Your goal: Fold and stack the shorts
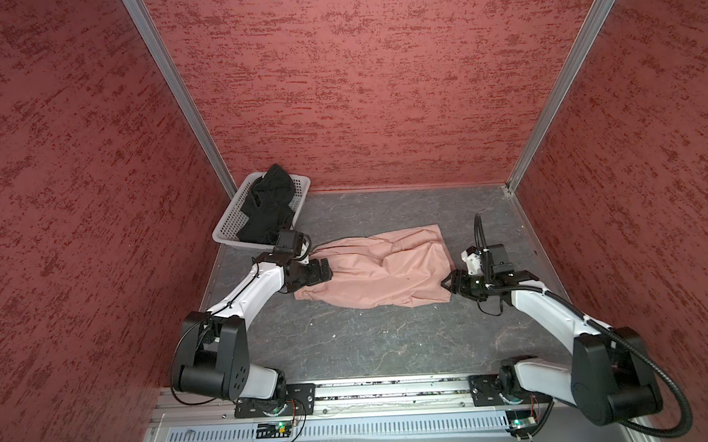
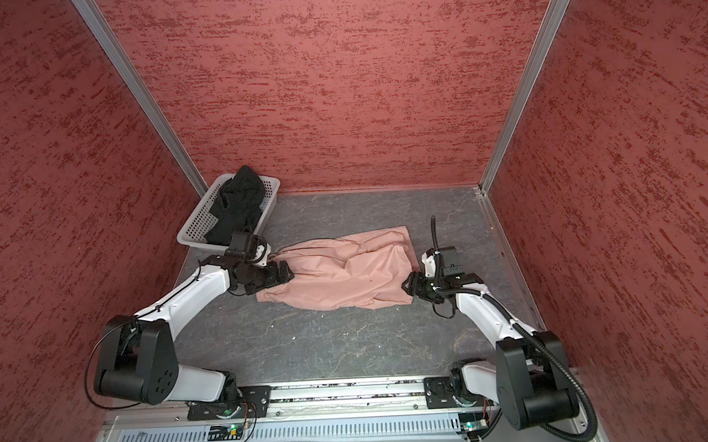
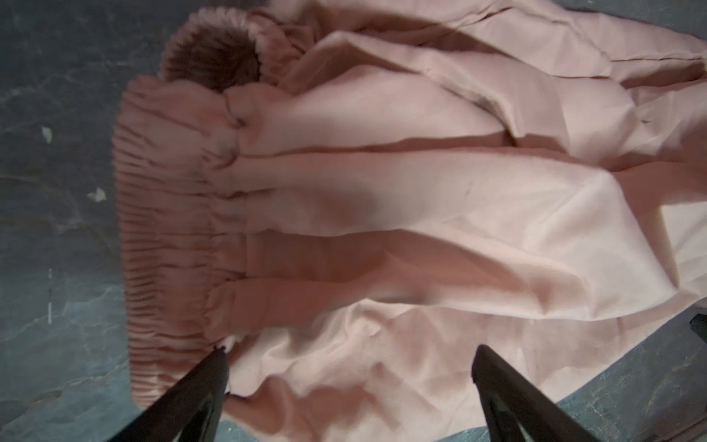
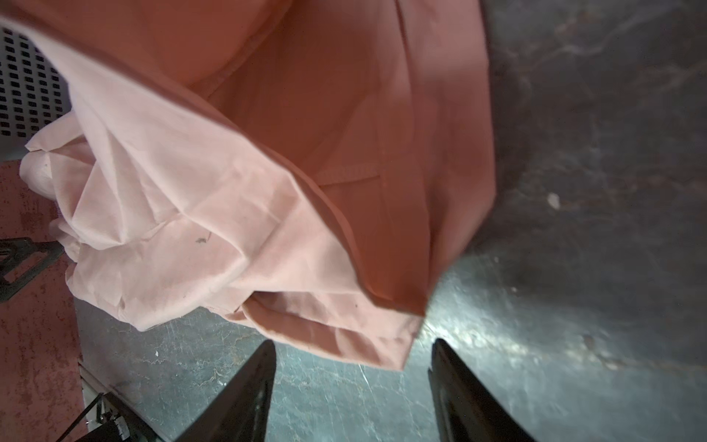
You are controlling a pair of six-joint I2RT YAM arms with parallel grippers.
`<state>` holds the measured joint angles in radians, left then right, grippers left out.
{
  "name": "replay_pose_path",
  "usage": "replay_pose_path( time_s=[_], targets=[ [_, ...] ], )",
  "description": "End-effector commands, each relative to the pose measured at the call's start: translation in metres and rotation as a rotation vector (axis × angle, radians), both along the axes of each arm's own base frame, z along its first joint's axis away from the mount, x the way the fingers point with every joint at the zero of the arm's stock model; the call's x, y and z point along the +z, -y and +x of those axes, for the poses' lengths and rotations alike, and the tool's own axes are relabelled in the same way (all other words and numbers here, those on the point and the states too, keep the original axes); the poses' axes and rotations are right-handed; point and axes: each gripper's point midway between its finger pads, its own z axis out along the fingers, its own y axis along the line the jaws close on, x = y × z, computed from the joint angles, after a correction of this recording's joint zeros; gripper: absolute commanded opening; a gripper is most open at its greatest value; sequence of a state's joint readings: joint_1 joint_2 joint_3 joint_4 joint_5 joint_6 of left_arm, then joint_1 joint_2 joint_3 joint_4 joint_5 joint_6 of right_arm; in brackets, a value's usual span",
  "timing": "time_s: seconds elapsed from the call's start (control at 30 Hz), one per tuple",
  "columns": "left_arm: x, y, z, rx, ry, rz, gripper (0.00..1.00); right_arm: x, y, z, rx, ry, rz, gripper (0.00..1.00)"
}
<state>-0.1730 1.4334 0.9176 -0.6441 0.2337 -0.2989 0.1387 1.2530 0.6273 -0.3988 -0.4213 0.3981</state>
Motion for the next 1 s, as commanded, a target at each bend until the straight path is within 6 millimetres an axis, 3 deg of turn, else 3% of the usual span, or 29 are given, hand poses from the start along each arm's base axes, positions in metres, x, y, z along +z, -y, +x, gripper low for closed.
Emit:
replay_pose_path(
  time_s=[0.0,0.23,0.37,0.47,0.63,0.8,0.97],
  targets=[
    [0.005,-0.01,-0.003,0.026,0.016,0.015,0.99,0.012,-0.004,0.028,0.025,0.102,-0.037,0.61],
    [-0.013,-0.007,-0.007,0.02,-0.015,-0.01,0.99,-0.003,0.011,0.039,0.02,0.057,-0.174,0.53],
    [-0.019,-0.006,-0.008,0.015,-0.029,-0.015,0.99,0.001,0.02,0.038,0.004,0.054,-0.224,0.49],
    [-0.023,-0.005,-0.007,0.007,-0.038,-0.014,0.99,0.006,0.013,0.038,0.02,0.09,-0.186,0.43],
    [-0.028,-0.004,-0.005,0.006,-0.045,-0.02,1.0,-0.004,-0.017,0.034,0.087,0.083,-0.093,0.35],
    [-0.034,-0.002,-0.006,-0.001,-0.06,-0.023,0.99,-0.024,-0.007,0.03,0.07,0.014,-0.177,0.34],
    [-0.034,-0.002,-0.006,-0.007,-0.061,-0.019,0.99,-0.02,-0.002,0.032,0.065,0.008,-0.204,0.31]
  ],
)
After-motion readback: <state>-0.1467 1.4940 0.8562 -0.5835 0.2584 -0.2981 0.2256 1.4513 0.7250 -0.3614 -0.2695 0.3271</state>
